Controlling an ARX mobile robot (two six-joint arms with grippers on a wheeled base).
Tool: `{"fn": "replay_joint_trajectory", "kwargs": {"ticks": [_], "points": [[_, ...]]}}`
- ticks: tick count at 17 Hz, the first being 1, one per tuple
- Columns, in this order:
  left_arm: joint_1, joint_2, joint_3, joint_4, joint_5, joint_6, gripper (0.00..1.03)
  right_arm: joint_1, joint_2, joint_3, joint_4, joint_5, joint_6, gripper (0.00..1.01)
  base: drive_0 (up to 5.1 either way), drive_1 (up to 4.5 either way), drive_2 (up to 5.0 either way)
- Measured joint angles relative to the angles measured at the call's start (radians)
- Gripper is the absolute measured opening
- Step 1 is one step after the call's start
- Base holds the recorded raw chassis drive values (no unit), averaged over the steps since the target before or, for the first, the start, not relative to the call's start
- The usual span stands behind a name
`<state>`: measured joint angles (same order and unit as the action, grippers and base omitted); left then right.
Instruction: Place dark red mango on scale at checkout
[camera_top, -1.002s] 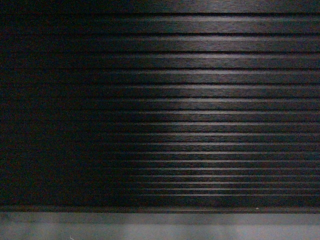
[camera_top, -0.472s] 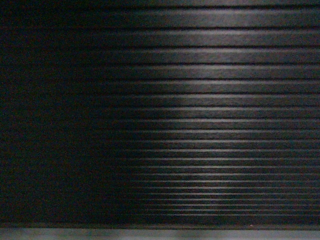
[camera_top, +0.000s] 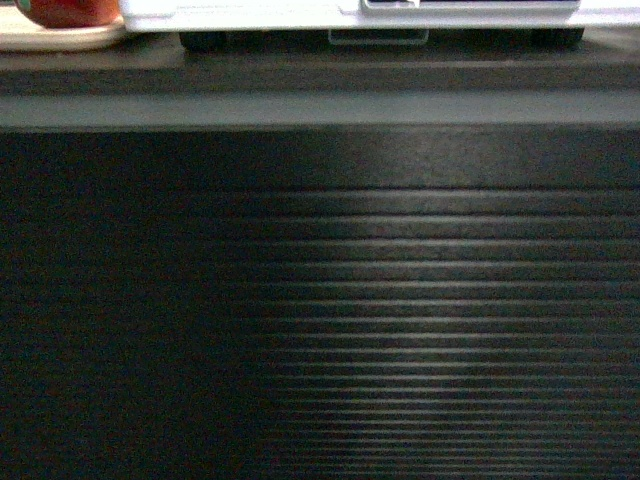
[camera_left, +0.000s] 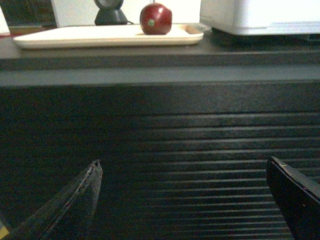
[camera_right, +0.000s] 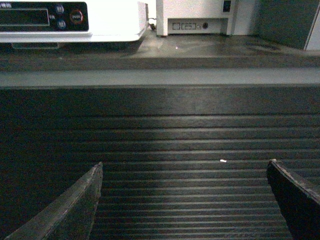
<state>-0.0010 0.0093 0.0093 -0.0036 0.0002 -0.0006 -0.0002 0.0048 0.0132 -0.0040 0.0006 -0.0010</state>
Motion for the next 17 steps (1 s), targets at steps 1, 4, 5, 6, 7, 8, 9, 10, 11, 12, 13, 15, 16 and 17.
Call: {"fn": "replay_joint_trajectory", "kwargs": {"ticks": [1,4,5,6,7,8,9,10,11,12,13,15,16,17], "points": [[0.000,0.000,0.000,0.000,-0.001,0.001,0.98,0.000,0.000,0.000,0.000,0.000,0.001,0.98,0.0,0.00,0.0],[0.000,0.000,0.000,0.001,-0.001,0.001,0.98,0.000,0.000,0.000,0.001,0.000,0.000,0.98,0.0,0.00,0.0],[0.000,0.000,0.000,0.000,-0.001,0.001,0.98,0.000,0.000,0.000,0.001,0.000,0.000,0.98,0.0,0.00,0.0],[0.000,0.000,0.000,0.001,-0.001,0.002,0.98,0.000,0.000,0.000,0.000,-0.001,0.001,0.98,0.0,0.00,0.0],[0.000,0.000,0.000,0.000,-0.002,0.001,0.98,0.000,0.000,0.000,0.001,-0.001,0.000,0.98,0.0,0.00,0.0],[0.000,0.000,0.000,0.000,-0.001,0.001,0.98,0.000,0.000,0.000,0.001,0.000,0.000,0.98,0.0,0.00,0.0],[0.000,0.000,0.000,0.000,-0.002,0.000,0.98,0.000,0.000,0.000,0.001,0.000,-0.001,0.98,0.0,0.00,0.0],[0.000,0.000,0.000,0.000,-0.002,0.001,0.98,0.000,0.000,0.000,0.001,0.000,-0.001,0.98,0.0,0.00,0.0],[0.000,0.000,0.000,0.000,0.000,0.001,0.98,0.000,0.000,0.000,0.000,0.000,0.002,0.98,0.0,0.00,0.0],[0.000,0.000,0.000,0.004,-0.002,0.001,0.98,0.000,0.000,0.000,0.003,-0.001,0.000,0.98,0.0,0.00,0.0],[0.000,0.000,0.000,0.003,0.000,0.001,0.98,0.000,0.000,0.000,0.004,0.000,0.000,0.98,0.0,0.00,0.0],[0.000,0.000,0.000,-0.002,-0.002,0.001,0.98,0.000,0.000,0.000,-0.002,0.000,0.000,0.98,0.0,0.00,0.0],[0.000,0.000,0.000,0.002,-0.001,0.001,0.98,0.000,0.000,0.000,0.002,0.000,0.000,0.98,0.0,0.00,0.0],[0.000,0.000,0.000,0.001,-0.001,0.001,0.98,0.000,0.000,0.000,0.000,0.000,0.000,0.98,0.0,0.00,0.0]]}}
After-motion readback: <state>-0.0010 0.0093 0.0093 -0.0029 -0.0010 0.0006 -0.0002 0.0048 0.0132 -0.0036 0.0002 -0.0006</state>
